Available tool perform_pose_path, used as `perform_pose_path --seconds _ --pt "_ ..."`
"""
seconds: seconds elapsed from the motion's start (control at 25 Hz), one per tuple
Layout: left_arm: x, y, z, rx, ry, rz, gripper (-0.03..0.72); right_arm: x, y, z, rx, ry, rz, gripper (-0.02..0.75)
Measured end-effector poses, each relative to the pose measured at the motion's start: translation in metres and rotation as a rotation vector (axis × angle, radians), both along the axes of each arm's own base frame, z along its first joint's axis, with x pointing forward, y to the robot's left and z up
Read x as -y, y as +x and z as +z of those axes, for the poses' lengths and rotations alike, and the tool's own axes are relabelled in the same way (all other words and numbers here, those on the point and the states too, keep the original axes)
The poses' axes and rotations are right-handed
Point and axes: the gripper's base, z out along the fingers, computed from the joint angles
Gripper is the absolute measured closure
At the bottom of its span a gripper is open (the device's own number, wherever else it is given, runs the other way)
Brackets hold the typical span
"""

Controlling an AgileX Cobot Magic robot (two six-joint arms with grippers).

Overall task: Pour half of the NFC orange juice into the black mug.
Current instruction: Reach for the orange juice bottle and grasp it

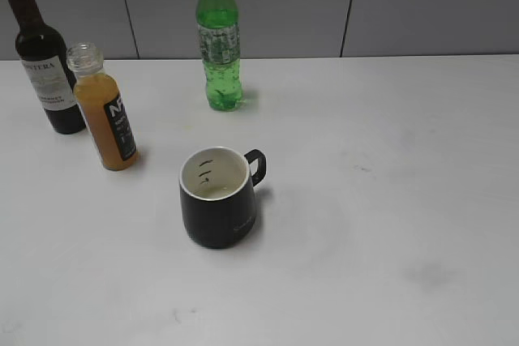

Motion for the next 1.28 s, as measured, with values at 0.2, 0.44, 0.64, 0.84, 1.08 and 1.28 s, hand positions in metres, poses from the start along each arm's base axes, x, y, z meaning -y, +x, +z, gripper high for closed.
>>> perform_pose_path --seconds 0.2,0.44,0.64,0.84,1.08,1.28 --pt "0.0000 0.0000 0.0000 0.000 0.000 0.000 0.486 0.0000 0.0000 0.0000 0.000 0.000 0.000 0.143" --pt "0.0000 0.0000 0.0000 0.000 0.000 0.000 0.473 0.0000 0.0000 0.0000 0.000 0.000 0.000 0.143" --pt "0.0008 0.0000 0.0000 0.000 -0.008 -0.005 0.174 0.0000 0.0000 0.0000 0.000 0.000 0.000 0.143" --pt "0.0009 0.0000 0.0000 0.000 -0.012 -0.004 0.050 0.0000 0.0000 0.0000 0.000 0.000 0.000 0.143" --pt "0.0009 0.0000 0.0000 0.000 -0.013 -0.005 0.042 0.0000 0.0000 0.0000 0.000 0.000 0.000 0.143" --pt "0.0013 0.0002 0.0015 0.013 -0.016 -0.007 0.042 0.0000 0.0000 0.0000 0.000 0.000 0.000 0.143"
